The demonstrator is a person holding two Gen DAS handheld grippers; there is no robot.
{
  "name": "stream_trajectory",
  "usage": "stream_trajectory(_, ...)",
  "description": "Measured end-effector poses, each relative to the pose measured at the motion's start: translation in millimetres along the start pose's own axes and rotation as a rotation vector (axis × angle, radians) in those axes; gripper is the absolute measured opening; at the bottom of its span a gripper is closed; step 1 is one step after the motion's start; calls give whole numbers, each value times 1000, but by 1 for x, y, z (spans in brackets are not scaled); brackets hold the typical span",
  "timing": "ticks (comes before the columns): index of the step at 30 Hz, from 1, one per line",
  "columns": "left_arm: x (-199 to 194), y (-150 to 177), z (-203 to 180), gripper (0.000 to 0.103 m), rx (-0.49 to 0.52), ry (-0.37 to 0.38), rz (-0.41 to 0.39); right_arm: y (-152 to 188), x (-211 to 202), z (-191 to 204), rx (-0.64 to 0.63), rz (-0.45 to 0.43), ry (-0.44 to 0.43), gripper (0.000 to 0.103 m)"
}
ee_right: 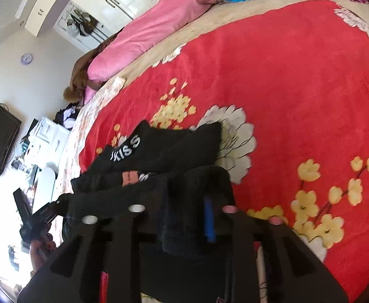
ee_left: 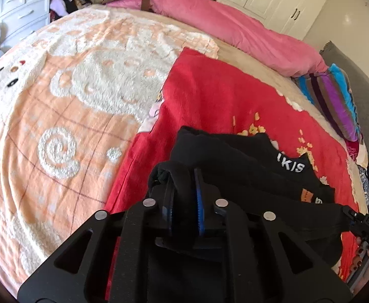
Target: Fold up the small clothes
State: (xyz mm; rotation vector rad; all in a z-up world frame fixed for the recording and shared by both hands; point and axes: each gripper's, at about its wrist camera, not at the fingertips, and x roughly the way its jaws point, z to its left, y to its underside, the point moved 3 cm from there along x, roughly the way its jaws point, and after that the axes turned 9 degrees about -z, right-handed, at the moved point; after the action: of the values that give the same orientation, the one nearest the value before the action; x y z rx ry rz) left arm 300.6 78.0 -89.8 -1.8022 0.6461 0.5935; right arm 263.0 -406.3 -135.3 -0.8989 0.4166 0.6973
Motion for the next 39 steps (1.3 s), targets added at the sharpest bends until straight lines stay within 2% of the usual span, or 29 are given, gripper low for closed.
stream_trajectory(1, -1, -1, -1, 11, 6, 3, -5, -1, -1, -1, 2, -4, -4, 36)
stream_trajectory(2, -3, -2, -3, 14, 12, 8, -9, -2, -4, -3, -10, -22, 29, 49)
stream_trajectory(4, -5, -4, -3, 20, 3, 22, -16, -8, -12, -7, -49, -73, 105, 65)
stream_trajectory(6, -6, -4, -3, 34, -18, 51, -15, -13, -20, -10, -56, -107, 127, 65)
stream_trajectory(8, -7, -4, -5, 36, -19, 61, -16, -17, -28, -10, -70, -137, 130, 66)
stream_trajectory(10, -10, -6, -8, 40, 10, 41, -28, -17, -37, 3, -144, -157, 127, 68)
stream_trajectory(11, -12, -7, -10, 57, 26, 25, -42, -14, -41, 15, -217, -170, 133, 73)
stream_trajectory(12, -18, -10, -10, 81, 51, -22, -76, -12, -43, 26, -283, -178, 138, 76)
stream_trajectory(13, -24, -13, -10, 82, 70, -58, -114, -7, -46, 40, -370, -189, 138, 78)
stream_trajectory(15, -30, -18, -6, 82, 74, -66, -136, 9, -47, 70, -542, -194, 115, 78)
stream_trajectory(18, -35, -22, 2, 82, 69, -106, -158, 39, -38, 104, -725, -152, 50, 79)
stream_trajectory(21, -37, -25, 3, 84, 105, -145, -162, 69, -20, 125, -827, -77, 9, 79)
stream_trajectory(24, -42, -28, -1, 93, 145, -146, -167, 91, -7, 137, -911, -25, 11, 79)
stream_trajectory(26, -46, -29, -5, 93, 173, -149, -173, 102, -2, 142, -965, -9, 15, 89)
stream_trajectory(28, -47, -29, -8, 93, 192, -153, -171, 111, 2, 149, -1008, 2, 9, 89)
stream_trajectory(31, -45, -28, -8, 93, 193, -142, -157, 125, 11, 158, -1114, -2, 54, 90)
stream_trajectory(35, -42, -26, -7, 93, 180, -136, -145, 142, 35, 162, -1292, -6, 160, 90)
stream_trajectory(39, -40, -25, -6, 93, 173, -118, -138, 139, 60, 157, -1283, 15, 200, 87)
